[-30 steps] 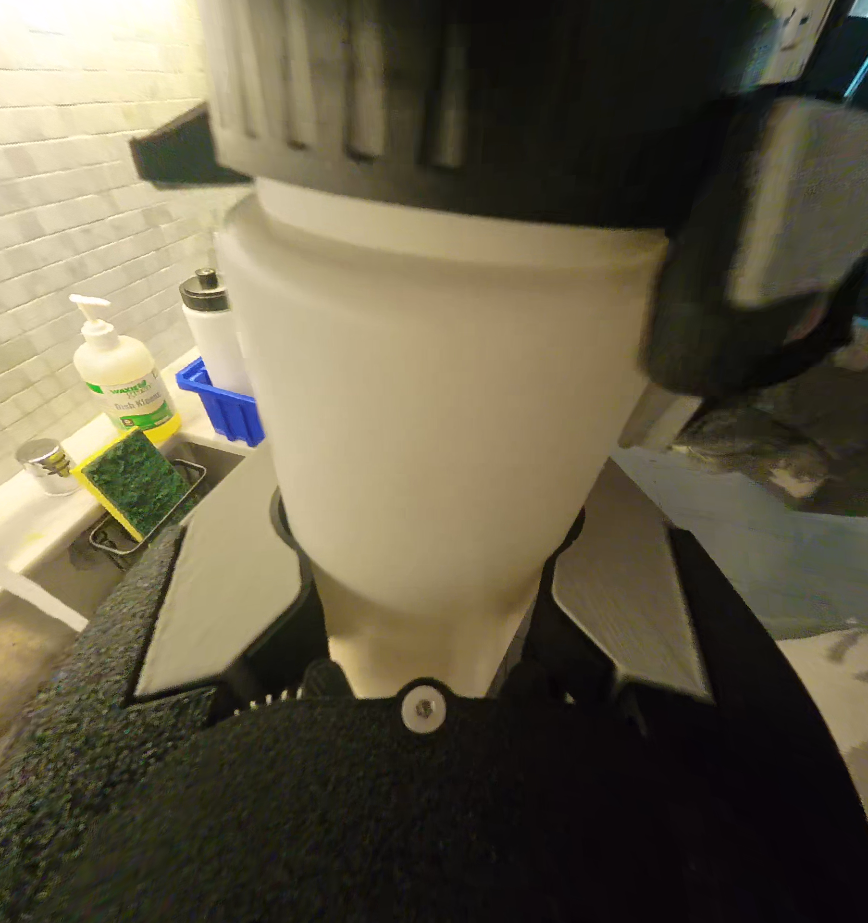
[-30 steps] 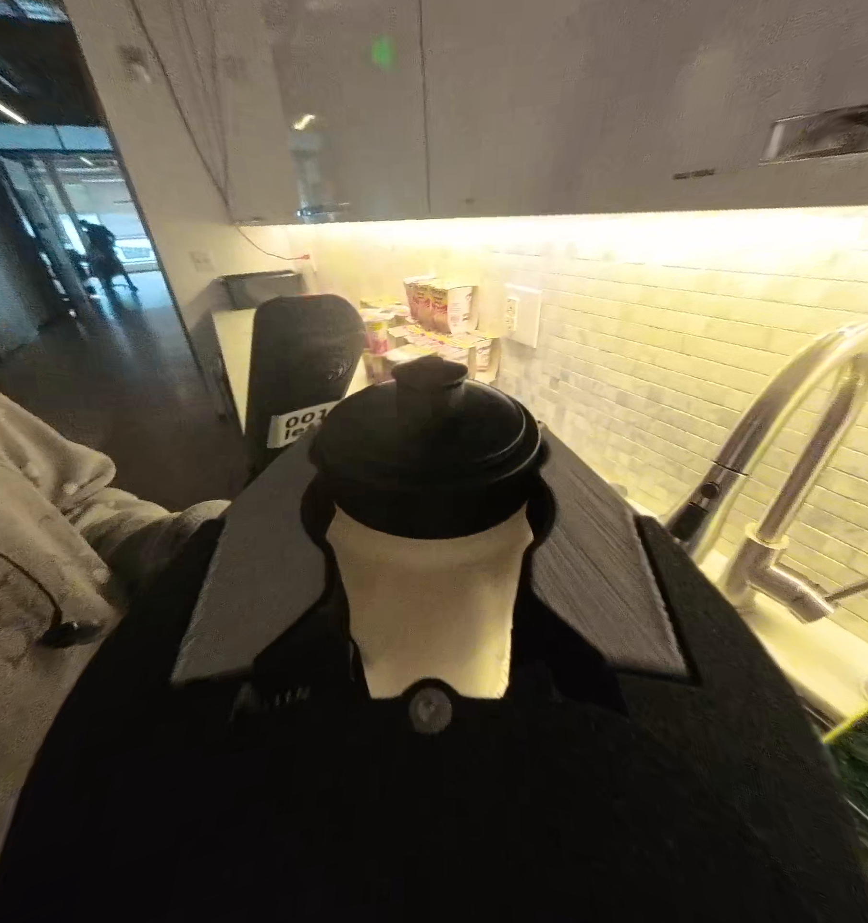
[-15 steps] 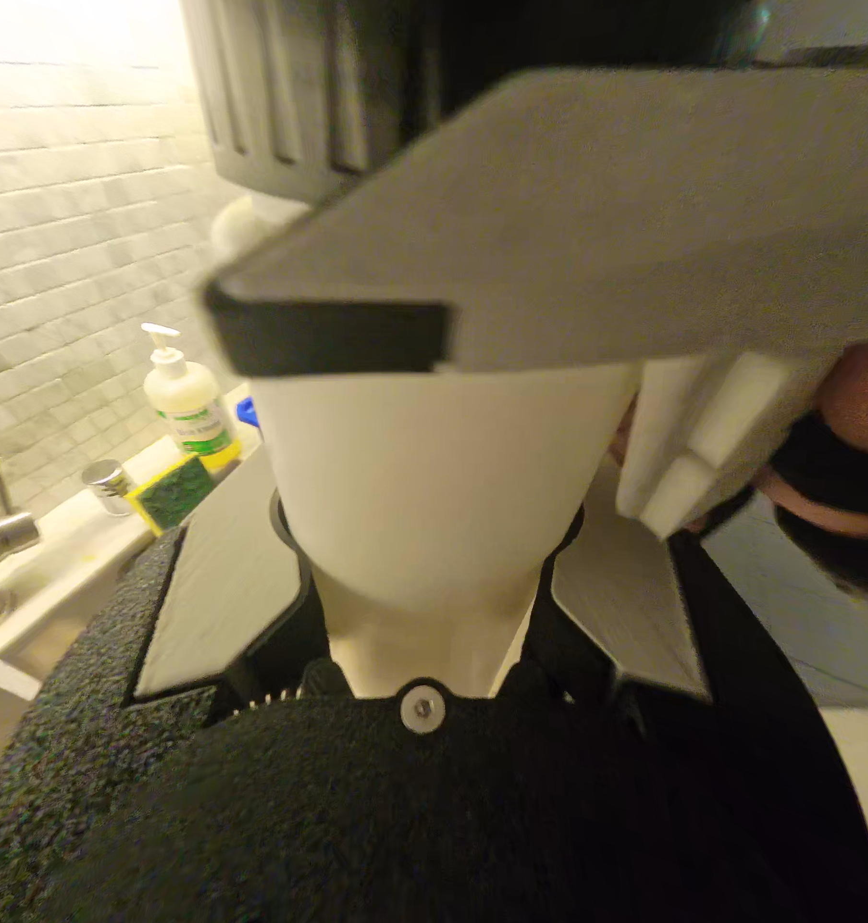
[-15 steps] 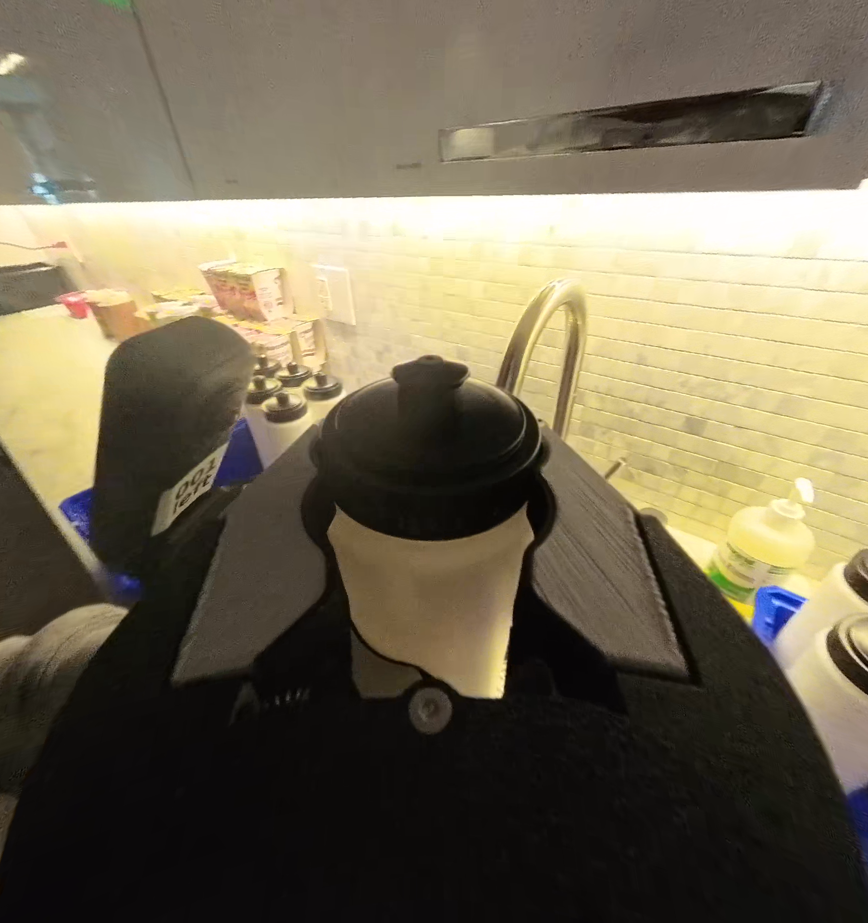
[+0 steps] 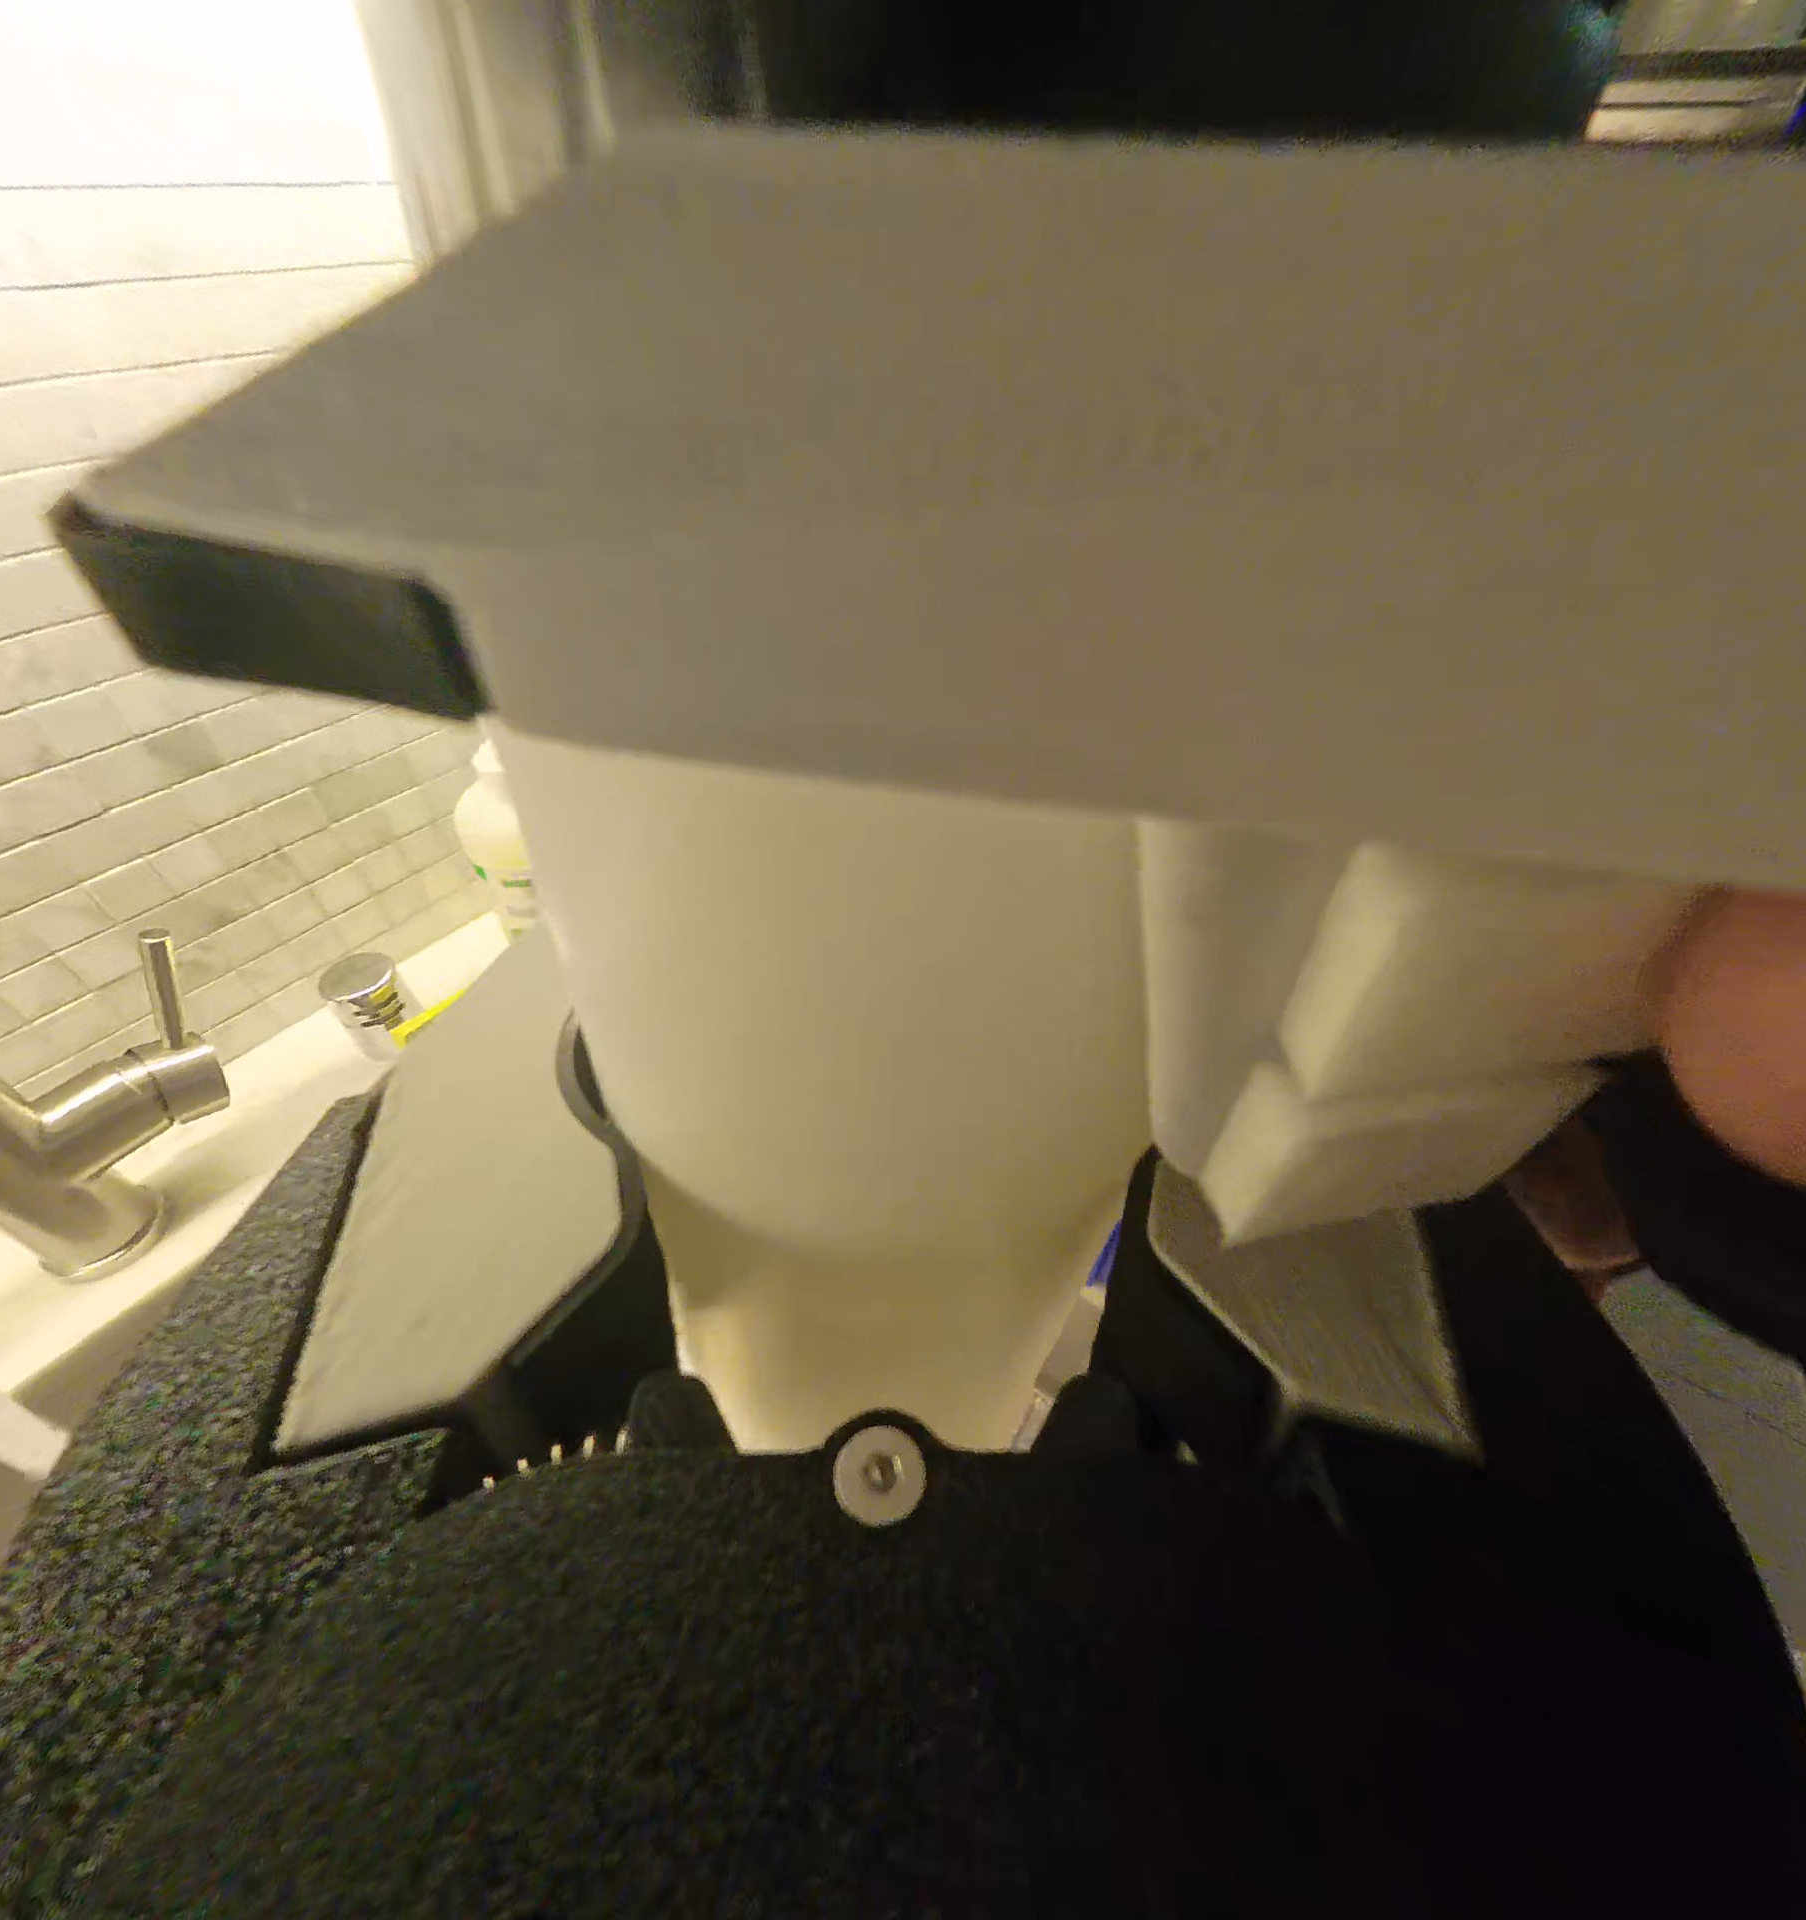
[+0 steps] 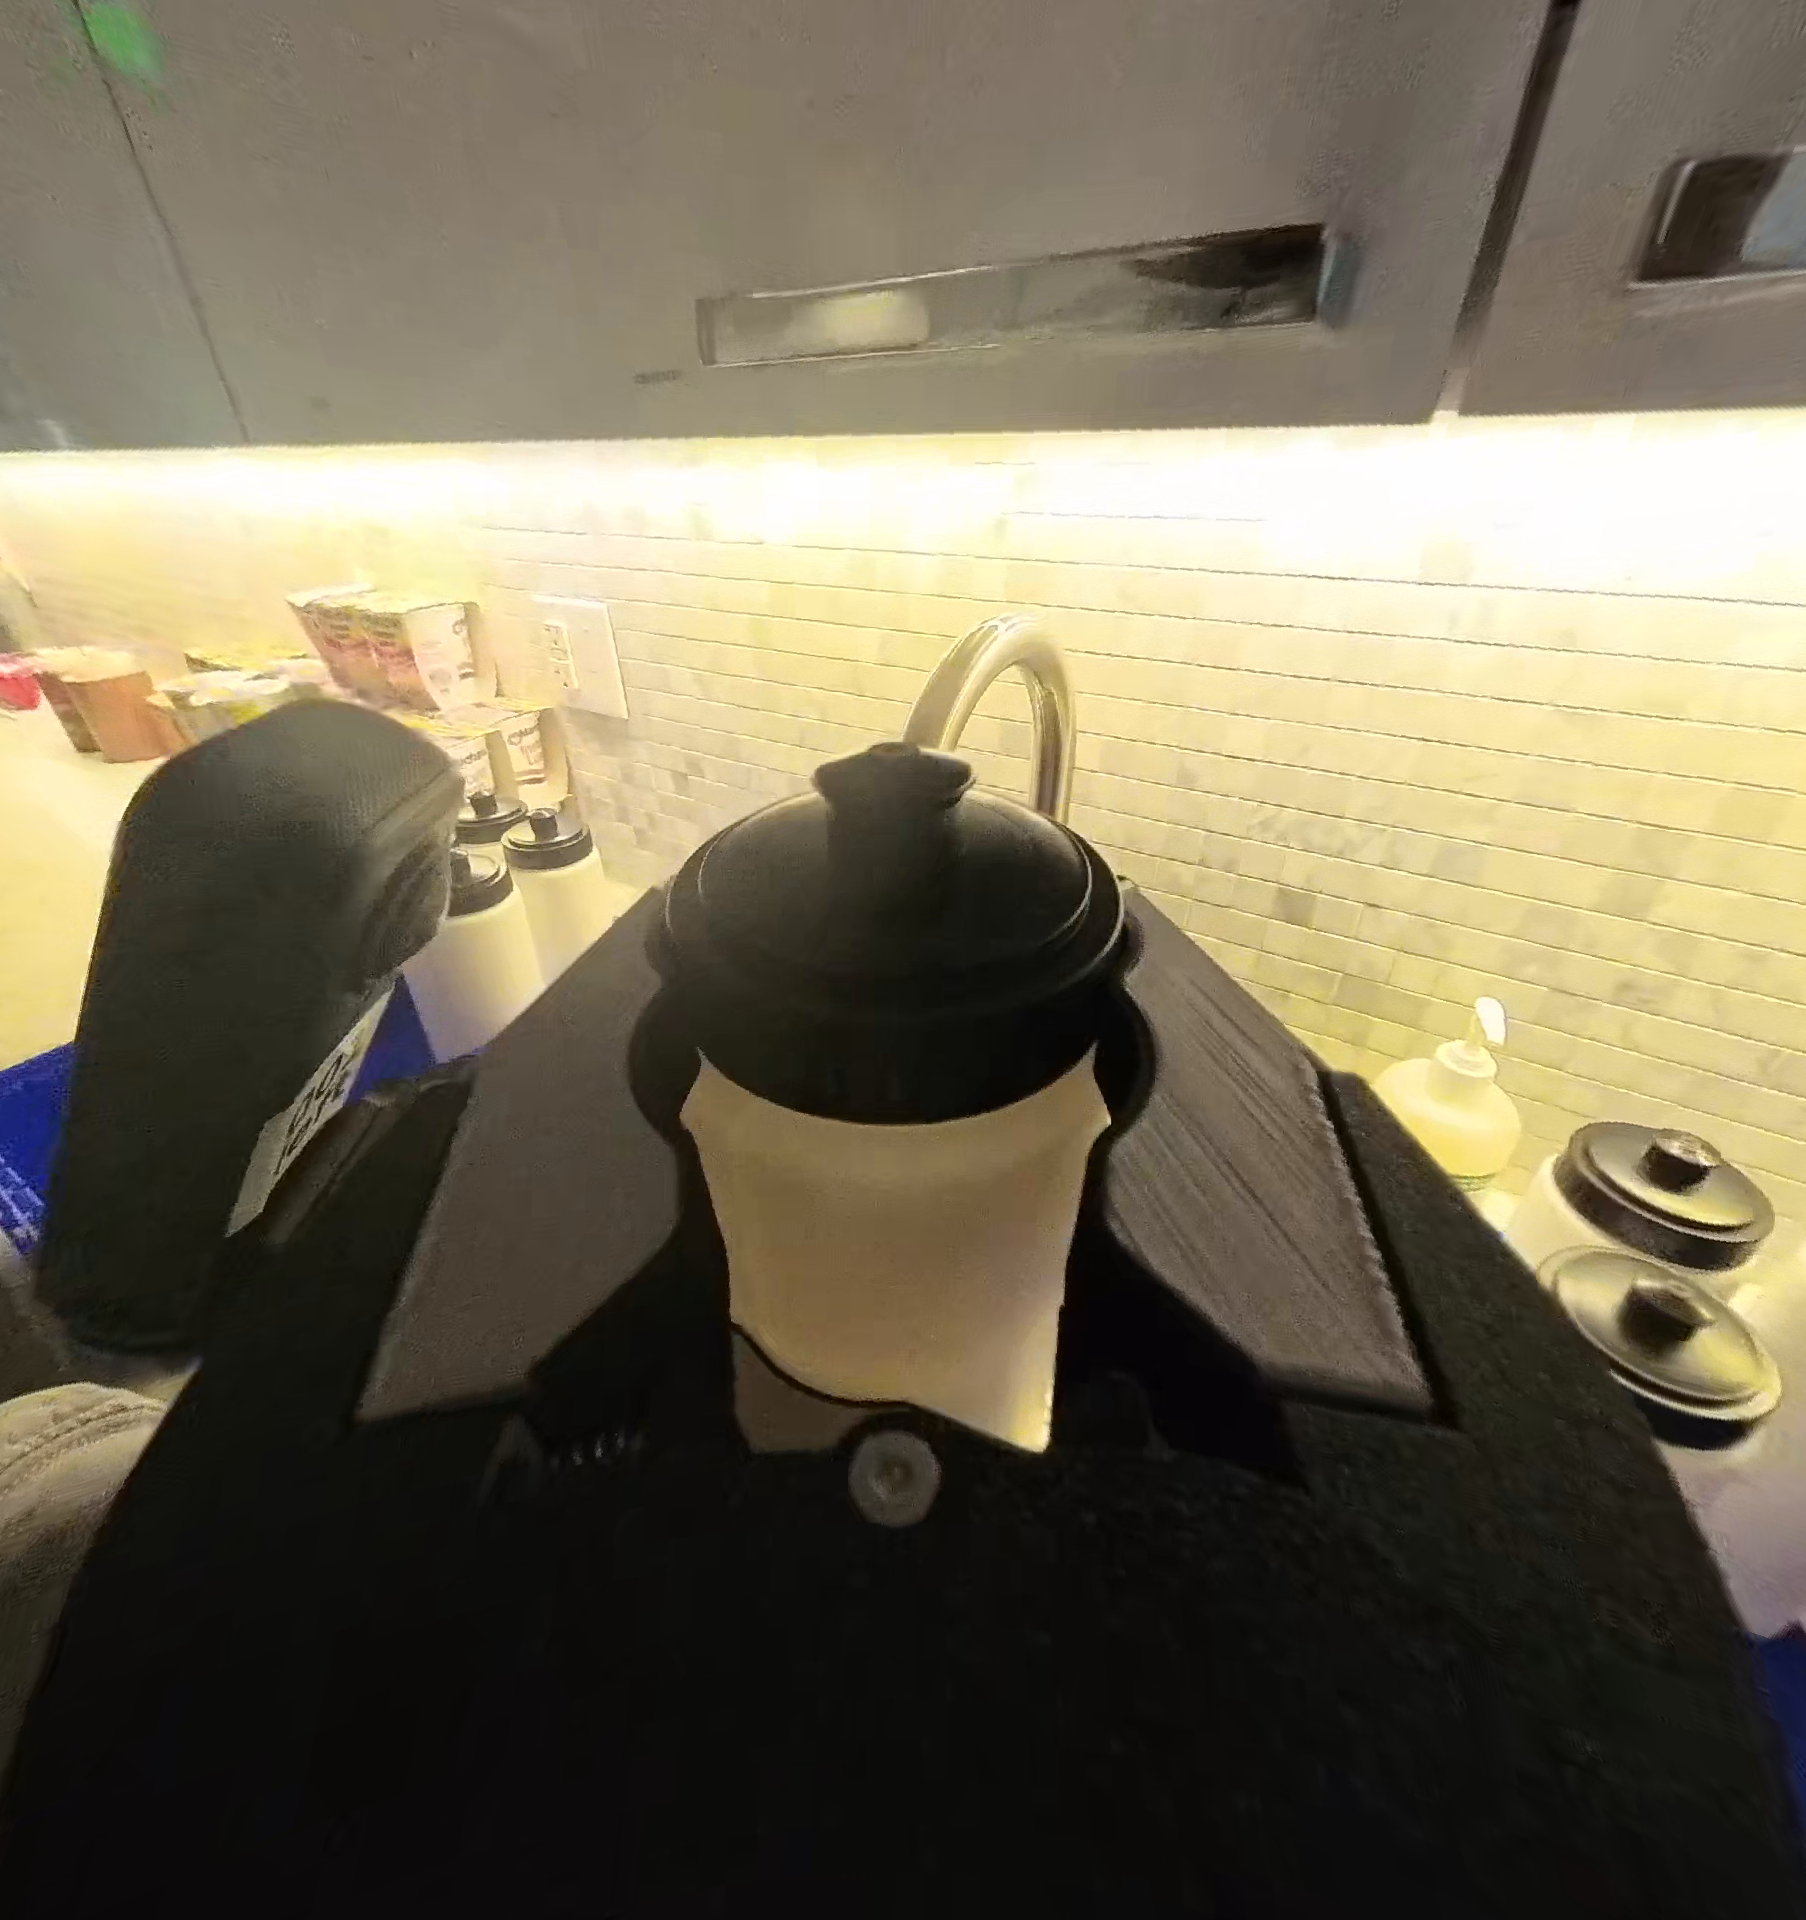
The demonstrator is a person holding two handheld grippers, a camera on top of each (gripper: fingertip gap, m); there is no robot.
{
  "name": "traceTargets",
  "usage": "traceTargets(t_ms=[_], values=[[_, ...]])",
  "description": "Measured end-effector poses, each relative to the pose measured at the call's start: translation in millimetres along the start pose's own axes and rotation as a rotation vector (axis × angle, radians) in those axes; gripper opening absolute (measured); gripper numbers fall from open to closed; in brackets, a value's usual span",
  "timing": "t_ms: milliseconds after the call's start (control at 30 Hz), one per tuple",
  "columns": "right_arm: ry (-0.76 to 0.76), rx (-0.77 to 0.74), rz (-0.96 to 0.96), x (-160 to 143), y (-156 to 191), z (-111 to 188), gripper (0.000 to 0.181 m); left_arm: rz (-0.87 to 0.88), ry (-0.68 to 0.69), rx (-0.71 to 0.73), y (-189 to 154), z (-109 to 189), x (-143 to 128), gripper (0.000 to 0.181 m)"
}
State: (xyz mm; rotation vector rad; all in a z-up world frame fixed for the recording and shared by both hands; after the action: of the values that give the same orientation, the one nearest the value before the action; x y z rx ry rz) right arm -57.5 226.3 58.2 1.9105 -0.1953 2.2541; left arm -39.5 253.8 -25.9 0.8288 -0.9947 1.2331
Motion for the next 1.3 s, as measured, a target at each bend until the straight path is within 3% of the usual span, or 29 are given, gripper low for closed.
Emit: traceTargets(t_ms=[33, 333, 567, 800, 967, 1300], values=[[0.008, 0.010, 0.005, 1, -5, 2, 0.077, 0.003, -0.007, -0.019, -4, -3, 3, 0.106], [0.011, 0.064, -0.044, 11, -75, 29, 0.077, -0.019, -0.080, -0.154, -35, -35, 27, 0.098], [0.021, -0.036, -0.036, 2, -158, 45, 0.076, 0.018, -0.060, -0.162, -33, -43, 9, 0.105], [0.042, -0.193, -0.014, -47, -244, 39, 0.076, 0.086, -0.059, 0.005, 18, -18, -19, 0.109], [0.050, -0.274, -0.022, -92, -292, 18, 0.076, 0.116, -0.056, 0.121, 49, 9, -40, 0.108], [0.066, -0.340, -0.080, -175, -336, -38, 0.077, 0.175, 0.023, 0.317, 79, 51, -67, 0.098]])
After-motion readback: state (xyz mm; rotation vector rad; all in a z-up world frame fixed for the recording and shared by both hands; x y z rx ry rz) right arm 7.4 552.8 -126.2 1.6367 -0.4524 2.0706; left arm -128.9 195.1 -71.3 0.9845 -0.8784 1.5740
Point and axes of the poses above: each gripper's, where its closed fingertips meet, z back along the fingers, x out of its top, y = z × x across the jaws, the point moved 2 cm from there along z, back along the fingers, and after that the axes turned 10 degrees about y, right-handed, at the moved point
